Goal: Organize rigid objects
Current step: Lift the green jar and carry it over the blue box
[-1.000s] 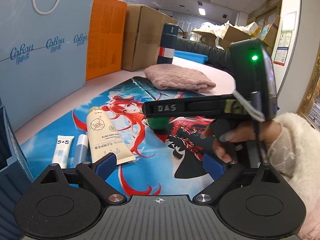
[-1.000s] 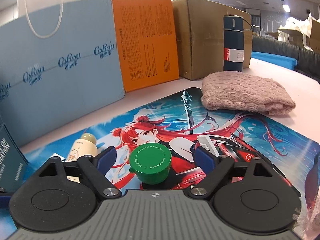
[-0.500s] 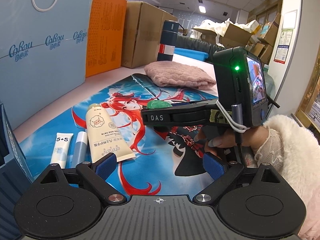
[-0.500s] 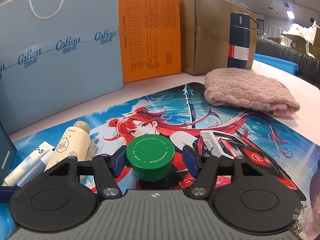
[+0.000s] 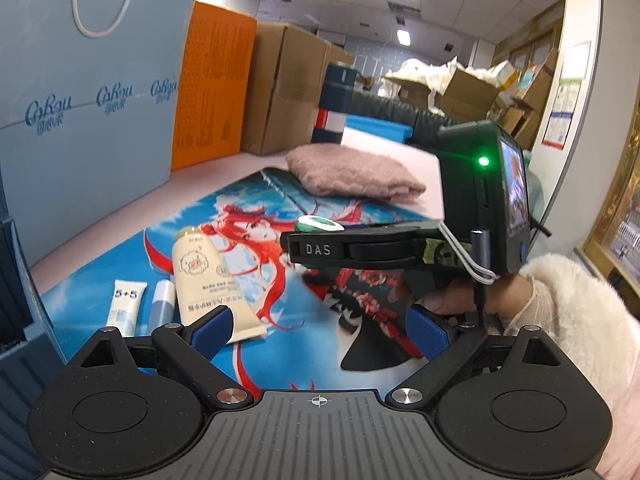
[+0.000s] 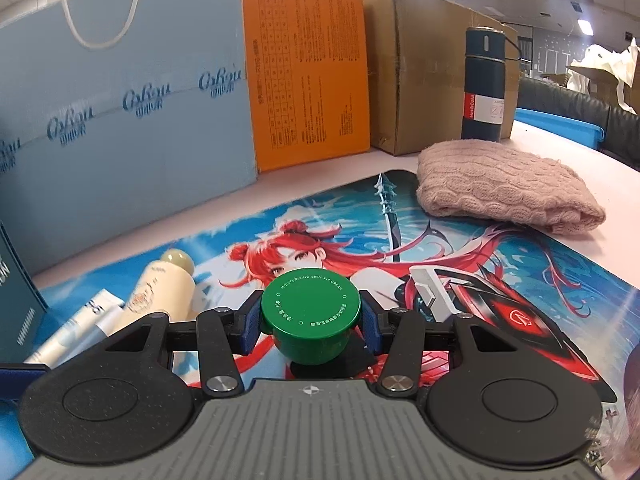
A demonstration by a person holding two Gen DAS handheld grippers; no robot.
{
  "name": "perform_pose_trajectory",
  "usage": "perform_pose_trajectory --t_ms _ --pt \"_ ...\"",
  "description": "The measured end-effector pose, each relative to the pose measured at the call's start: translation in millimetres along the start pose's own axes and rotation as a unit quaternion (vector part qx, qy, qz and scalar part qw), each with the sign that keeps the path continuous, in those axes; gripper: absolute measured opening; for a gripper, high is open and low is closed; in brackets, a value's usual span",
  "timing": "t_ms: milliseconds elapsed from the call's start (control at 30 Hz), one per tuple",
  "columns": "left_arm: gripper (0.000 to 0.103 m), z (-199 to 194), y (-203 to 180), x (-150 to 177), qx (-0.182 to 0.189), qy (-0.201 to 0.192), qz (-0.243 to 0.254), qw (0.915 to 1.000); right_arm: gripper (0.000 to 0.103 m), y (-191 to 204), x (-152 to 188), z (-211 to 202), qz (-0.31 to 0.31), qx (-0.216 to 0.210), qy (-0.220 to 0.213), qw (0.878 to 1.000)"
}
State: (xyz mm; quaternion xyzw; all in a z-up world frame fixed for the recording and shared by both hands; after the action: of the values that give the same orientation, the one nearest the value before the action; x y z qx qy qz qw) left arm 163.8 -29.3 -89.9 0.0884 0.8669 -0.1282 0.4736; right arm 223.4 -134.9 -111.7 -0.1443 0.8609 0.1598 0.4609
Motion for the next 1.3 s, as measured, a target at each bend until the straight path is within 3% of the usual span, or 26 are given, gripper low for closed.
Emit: perform_pose_trajectory --t_ms 133,433,800,933,1067,1200,1300 --pt "0.095 -11 1 -8 0.004 -0.019 -0.014 0.9997 0.046 4 -10 -19 0.017 -0.015 -0.022 0.999" --pt "0.095 -40 4 -28 -0.03 -0.051 -0.04 0.9975 0.046 27 -29 -70 0.02 -0.058 -0.065 0.996" --pt "0.095 -115 44 -24 -0.123 -0.081 -0.077 0.9861 0.046 103 -38 -100 -0.014 -0.155 -0.097 0.983" --pt "0.095 -150 80 -9 -0.183 -0.089 -0.111 0.9728 0.046 148 -38 -91 -0.021 -0.206 -0.086 0.975" --pt "0.095 -189 120 8 -0.212 -0.104 -0.176 0.9556 0.046 196 -34 -76 -0.04 -0.243 -0.077 0.966" --pt "0.095 -222 157 20 -0.241 -0.129 -0.23 0.934 0.046 233 -27 -51 -0.072 -0.24 -0.061 0.966" --pt "0.095 -229 176 29 -0.229 -0.14 -0.268 0.9251 0.046 252 -16 -29 -0.099 -0.233 -0.033 0.967"
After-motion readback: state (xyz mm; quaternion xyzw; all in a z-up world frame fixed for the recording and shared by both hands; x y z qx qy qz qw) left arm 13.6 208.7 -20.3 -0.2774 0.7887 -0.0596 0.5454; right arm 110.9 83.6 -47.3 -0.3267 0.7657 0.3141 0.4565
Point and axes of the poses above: each gripper's, at about its wrist camera, not at the fingertips, and z roughly the way its jaws point, y to its left, x to its underside, the point moved 5 cm from there along z, roughly the way its jaws point, and after that the axes turned 10 degrees about -x, right-handed, at the moved point
